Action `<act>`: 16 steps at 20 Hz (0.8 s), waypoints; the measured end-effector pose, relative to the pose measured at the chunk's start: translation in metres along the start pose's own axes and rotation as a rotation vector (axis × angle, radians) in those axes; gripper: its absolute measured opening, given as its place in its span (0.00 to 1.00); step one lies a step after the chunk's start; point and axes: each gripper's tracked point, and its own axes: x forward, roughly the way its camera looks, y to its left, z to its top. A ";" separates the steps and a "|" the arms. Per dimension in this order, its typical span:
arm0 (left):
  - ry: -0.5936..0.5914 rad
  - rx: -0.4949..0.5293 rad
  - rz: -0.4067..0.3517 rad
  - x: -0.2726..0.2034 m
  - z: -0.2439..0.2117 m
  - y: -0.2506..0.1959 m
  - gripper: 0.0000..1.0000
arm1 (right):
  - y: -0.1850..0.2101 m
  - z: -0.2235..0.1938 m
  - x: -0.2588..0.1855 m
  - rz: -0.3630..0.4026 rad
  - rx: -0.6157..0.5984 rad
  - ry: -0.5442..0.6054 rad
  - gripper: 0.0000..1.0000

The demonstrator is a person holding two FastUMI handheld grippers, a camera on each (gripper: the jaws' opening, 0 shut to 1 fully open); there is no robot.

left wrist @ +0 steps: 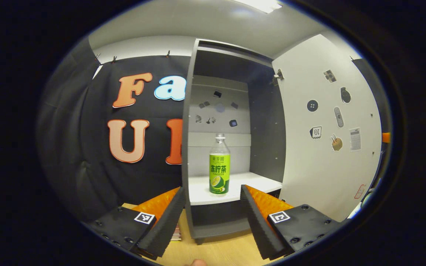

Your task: Open the cabinet door with the right hand, grasp the bottle in the cabinet with the left hand and place it on the coaster, then close the cabinet door with the right hand.

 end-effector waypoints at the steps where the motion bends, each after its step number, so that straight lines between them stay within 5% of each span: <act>1: 0.000 0.013 -0.006 0.009 -0.002 -0.009 0.96 | -0.006 0.001 0.001 -0.015 -0.005 -0.006 0.87; 6: 0.024 0.037 -0.018 0.060 -0.023 -0.038 0.96 | -0.039 -0.003 0.015 -0.078 0.007 -0.016 0.88; 16: 0.020 0.131 0.122 0.145 -0.043 -0.006 0.99 | -0.061 -0.044 0.062 -0.115 0.067 0.059 0.89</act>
